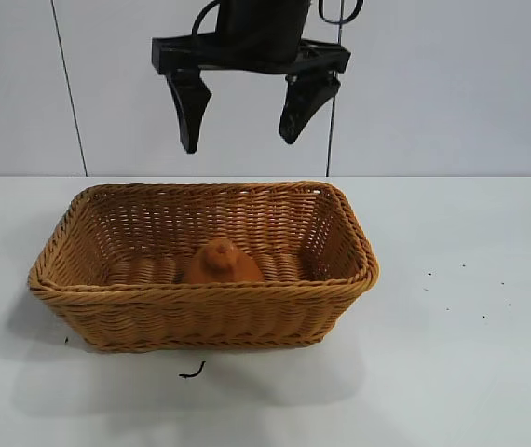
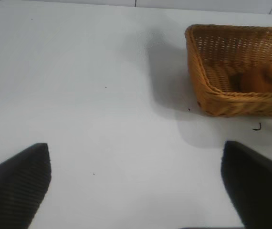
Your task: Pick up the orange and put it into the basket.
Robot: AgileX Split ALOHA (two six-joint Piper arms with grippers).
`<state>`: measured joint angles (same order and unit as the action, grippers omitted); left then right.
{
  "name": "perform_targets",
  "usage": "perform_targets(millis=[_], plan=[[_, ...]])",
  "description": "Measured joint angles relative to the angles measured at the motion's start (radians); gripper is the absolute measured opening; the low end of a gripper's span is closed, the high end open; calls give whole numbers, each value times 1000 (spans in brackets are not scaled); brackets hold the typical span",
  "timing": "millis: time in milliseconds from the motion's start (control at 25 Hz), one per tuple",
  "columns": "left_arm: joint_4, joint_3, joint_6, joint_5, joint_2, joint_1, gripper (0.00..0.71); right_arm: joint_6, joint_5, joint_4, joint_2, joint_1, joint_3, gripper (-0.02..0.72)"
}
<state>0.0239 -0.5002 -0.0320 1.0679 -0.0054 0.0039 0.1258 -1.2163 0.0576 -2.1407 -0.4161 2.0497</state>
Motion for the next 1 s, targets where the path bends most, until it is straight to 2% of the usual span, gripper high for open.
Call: perform_targets(millis=[80,120,240,400,560,840,880,1000], plan=[[0,0,0,0,0,0,696,0,0,7,0,73,0,694],[0,0,0,0,0,0,696,0,0,17,0,246,0,694],[0,0,0,0,0,0,696,0,0,15,3,301,-6,694],[0,0,0,0,0,0,696,-9,1,20,30,314,-58,694],[0,0,0,0,0,0,696,-15,1,6,125,314,-224,694],[0,0,0,0,0,0,696,-18,2,-16,400,314,-584,694],[0,0,0,0,0,0,696,-18,2,-16,400,314,-584,694],[0,0,0,0,0,0,696,-20,1,-22,605,314,-815,694]])
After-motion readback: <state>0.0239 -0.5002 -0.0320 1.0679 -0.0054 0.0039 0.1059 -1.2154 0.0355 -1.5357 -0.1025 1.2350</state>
